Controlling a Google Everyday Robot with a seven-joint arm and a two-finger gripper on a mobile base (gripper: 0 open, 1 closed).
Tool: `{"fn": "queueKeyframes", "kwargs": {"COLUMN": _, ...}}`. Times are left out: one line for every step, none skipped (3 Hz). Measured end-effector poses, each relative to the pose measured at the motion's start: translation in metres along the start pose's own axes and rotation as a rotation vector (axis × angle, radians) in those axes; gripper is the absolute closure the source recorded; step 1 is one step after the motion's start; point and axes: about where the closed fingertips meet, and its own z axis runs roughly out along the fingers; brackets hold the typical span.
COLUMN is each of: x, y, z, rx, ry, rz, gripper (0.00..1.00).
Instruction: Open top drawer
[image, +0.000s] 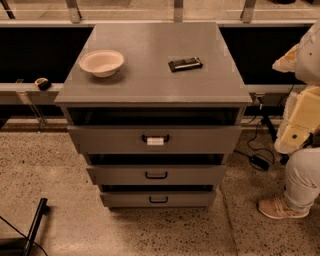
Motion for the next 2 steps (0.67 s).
{"fn": "queueKeyframes", "kwargs": {"x": 0.0, "y": 0.0, "z": 0.0, "rx": 0.0, "ry": 0.0, "rz": 0.0, "gripper": 0.0}}
{"fn": "queueKeyframes", "kwargs": {"x": -0.004, "y": 0.008, "z": 0.011, "rx": 0.006, "ry": -0.021, "rz": -0.01, "gripper": 0.0}}
